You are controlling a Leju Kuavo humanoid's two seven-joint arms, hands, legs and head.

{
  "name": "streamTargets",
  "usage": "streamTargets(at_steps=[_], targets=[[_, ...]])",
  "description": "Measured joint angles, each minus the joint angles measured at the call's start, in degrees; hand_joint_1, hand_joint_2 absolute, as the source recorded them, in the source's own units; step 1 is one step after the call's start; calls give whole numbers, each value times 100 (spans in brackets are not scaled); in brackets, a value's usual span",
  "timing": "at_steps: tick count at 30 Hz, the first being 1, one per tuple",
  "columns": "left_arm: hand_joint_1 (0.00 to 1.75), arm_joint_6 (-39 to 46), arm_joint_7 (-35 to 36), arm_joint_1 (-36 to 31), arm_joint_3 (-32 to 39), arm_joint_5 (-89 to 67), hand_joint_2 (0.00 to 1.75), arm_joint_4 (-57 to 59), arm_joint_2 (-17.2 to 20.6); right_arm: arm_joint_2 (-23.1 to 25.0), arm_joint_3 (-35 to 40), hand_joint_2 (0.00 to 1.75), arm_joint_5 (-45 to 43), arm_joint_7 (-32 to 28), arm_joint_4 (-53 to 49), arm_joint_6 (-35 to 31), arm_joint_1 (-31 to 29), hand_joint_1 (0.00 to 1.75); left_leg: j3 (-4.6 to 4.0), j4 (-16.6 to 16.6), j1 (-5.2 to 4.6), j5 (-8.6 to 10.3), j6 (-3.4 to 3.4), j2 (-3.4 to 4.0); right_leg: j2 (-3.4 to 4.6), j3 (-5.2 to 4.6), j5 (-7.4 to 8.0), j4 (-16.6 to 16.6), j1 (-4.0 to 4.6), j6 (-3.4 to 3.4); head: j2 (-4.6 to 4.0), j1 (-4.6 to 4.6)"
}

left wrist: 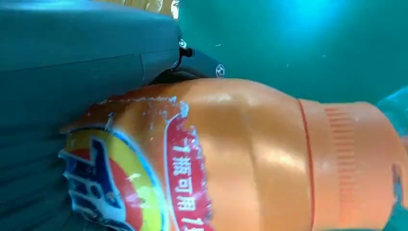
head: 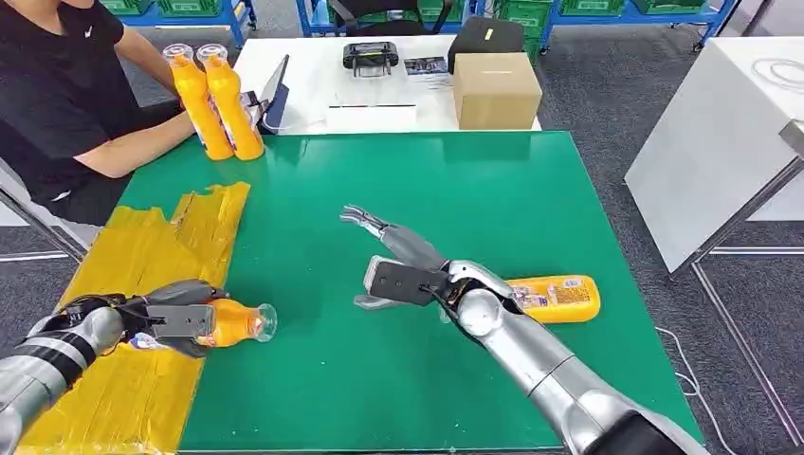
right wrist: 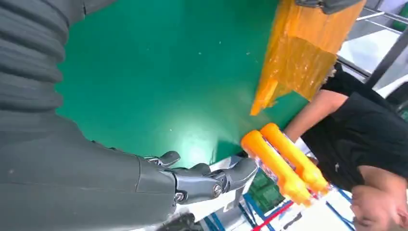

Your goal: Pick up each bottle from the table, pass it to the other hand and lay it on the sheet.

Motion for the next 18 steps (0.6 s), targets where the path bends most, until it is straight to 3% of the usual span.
streamTargets(at_steps=[2, 5, 18], targets=[[0, 2, 59, -75, -39, -57, 0, 163, -61, 48, 30, 175, -9, 0, 4, 0, -78, 0, -22, 0, 16, 37, -31, 30, 18, 2, 28, 11, 17, -27, 0, 2], [0, 15, 74, -115, -48, -57, 0, 299, -96, 81, 61, 175, -15, 0, 7, 0, -135, 0, -94, 4, 27, 87, -46, 77, 65, -76, 85, 21, 31, -38, 0, 4], [0, 166, 72, -86, -48, -39, 0, 500, -212, 39, 177, 175, -13, 0, 153, -7, -55, 0, -109, 0, 24, 80, -47, 99, 87, -100, 81, 20, 28, -38, 0, 0]])
